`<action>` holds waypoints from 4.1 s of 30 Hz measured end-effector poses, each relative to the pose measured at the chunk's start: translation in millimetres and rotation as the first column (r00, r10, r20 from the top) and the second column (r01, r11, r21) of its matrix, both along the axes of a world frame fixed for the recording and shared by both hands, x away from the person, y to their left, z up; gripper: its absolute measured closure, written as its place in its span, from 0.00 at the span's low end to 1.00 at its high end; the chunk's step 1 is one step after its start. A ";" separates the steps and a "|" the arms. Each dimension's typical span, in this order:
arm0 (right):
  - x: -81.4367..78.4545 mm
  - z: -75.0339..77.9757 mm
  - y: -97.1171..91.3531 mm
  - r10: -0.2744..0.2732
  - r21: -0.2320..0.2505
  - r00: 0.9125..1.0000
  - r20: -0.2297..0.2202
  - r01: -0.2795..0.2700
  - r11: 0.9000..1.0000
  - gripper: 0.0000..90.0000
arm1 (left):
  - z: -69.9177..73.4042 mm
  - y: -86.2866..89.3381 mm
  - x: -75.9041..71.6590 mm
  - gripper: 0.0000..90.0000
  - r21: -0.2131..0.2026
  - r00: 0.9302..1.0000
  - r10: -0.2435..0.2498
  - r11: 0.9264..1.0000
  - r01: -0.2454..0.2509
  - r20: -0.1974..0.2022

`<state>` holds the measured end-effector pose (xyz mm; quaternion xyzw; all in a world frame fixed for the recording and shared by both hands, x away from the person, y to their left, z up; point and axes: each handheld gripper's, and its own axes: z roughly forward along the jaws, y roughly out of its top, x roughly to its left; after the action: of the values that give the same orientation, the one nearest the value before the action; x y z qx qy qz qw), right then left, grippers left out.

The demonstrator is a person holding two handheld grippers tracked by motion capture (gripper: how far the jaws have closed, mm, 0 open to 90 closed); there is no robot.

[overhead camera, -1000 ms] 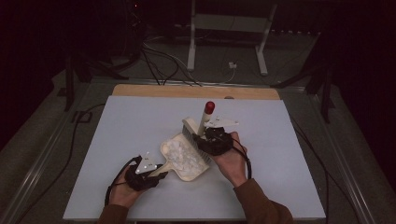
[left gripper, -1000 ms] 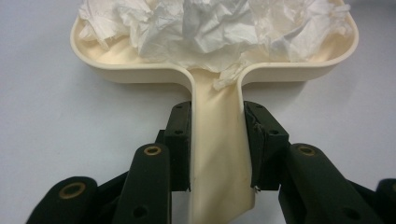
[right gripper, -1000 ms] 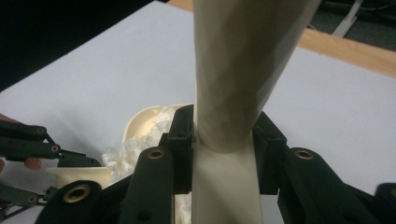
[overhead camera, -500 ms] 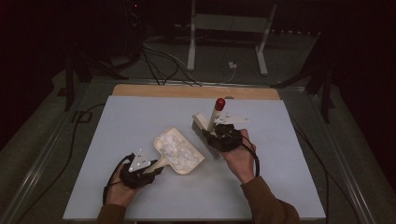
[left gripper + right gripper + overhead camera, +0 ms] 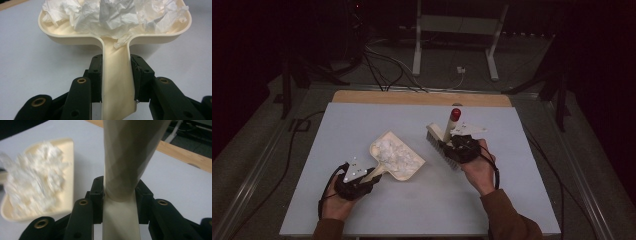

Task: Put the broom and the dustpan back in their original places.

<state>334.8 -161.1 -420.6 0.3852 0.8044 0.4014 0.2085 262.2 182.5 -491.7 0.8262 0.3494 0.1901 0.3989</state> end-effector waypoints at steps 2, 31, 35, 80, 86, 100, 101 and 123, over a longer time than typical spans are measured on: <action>1.2 -2.3 -6.8 0.008 -0.006 1.000 0.012 -0.008 1.000 0.75 | 1.8 3.0 -0.4 0.74 -0.003 1.000 0.015 1.000 -0.015 0.007; -8.4 -36.5 -115.2 0.184 -0.066 0.979 -0.089 -0.190 0.979 0.75 | 9.6 38.6 -6.5 0.74 -0.018 0.964 0.260 0.966 -0.260 0.056; -7.7 -40.1 -116.9 0.189 -0.059 0.977 -0.097 -0.195 0.979 0.75 | 8.9 40.9 -5.6 0.74 -0.024 0.959 0.279 0.960 -0.278 0.048; -25.8 -2.6 -103.8 -0.151 0.127 0.987 0.062 0.142 0.982 0.78 | 9.4 42.4 -7.9 0.74 -0.039 0.893 0.449 0.893 -0.448 0.038; -32.0 4.2 -108.7 -0.095 0.132 0.993 0.068 0.086 0.988 0.78 | 9.2 42.4 -8.2 0.74 -0.043 0.888 0.458 0.889 -0.456 0.034; -50.9 17.9 -124.7 0.060 0.072 0.996 0.062 -0.064 0.995 0.78 | 9.4 41.7 -9.3 0.74 -0.045 0.888 0.459 0.888 -0.457 0.033; -52.6 17.7 -126.2 0.067 0.062 0.996 0.056 -0.070 0.996 0.78 | 9.3 41.7 -9.4 0.74 -0.047 0.887 0.461 0.887 -0.459 0.032; -56.2 4.1 -155.6 0.284 0.122 0.958 -0.037 -0.277 0.953 0.78 | 8.6 38.8 -8.3 0.74 -0.042 0.880 0.474 0.880 -0.472 0.029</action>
<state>278.6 -316.7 -416.5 0.2893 0.8316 0.4624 0.1048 253.9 221.3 -483.1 0.7053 0.5357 0.2917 0.3612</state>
